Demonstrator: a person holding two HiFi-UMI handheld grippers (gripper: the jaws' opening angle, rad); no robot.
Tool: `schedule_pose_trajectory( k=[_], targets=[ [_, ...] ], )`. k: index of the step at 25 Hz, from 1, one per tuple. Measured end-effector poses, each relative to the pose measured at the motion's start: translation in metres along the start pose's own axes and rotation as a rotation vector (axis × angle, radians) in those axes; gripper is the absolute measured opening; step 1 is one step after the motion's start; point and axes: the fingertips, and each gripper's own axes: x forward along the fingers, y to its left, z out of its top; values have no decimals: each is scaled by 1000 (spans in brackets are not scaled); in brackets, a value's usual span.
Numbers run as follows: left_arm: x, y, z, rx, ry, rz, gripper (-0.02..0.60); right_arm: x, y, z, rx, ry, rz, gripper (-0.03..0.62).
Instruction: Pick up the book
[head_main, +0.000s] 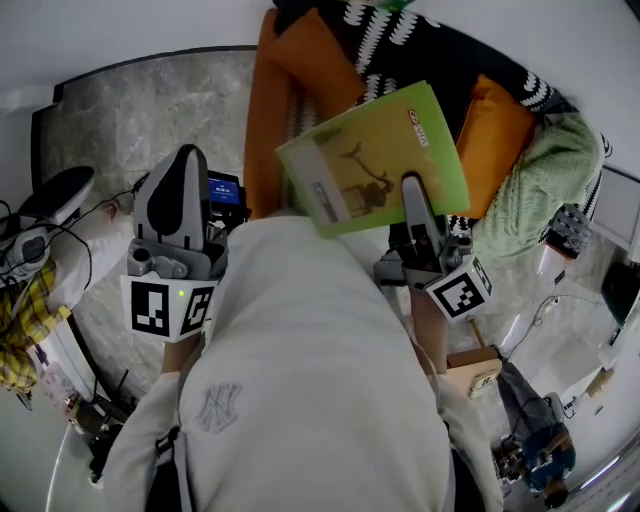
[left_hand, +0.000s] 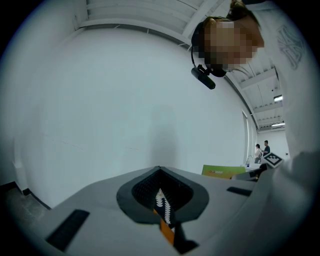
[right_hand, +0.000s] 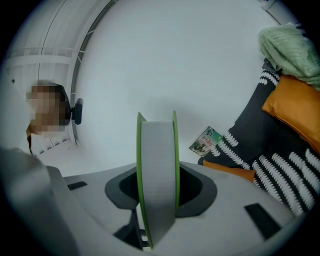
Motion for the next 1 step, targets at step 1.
schedule_pose_trajectory(
  k=[1],
  targets=[
    [-1,0,0,2,0,0,2,0,0,0,-1,0,1,147]
  ],
)
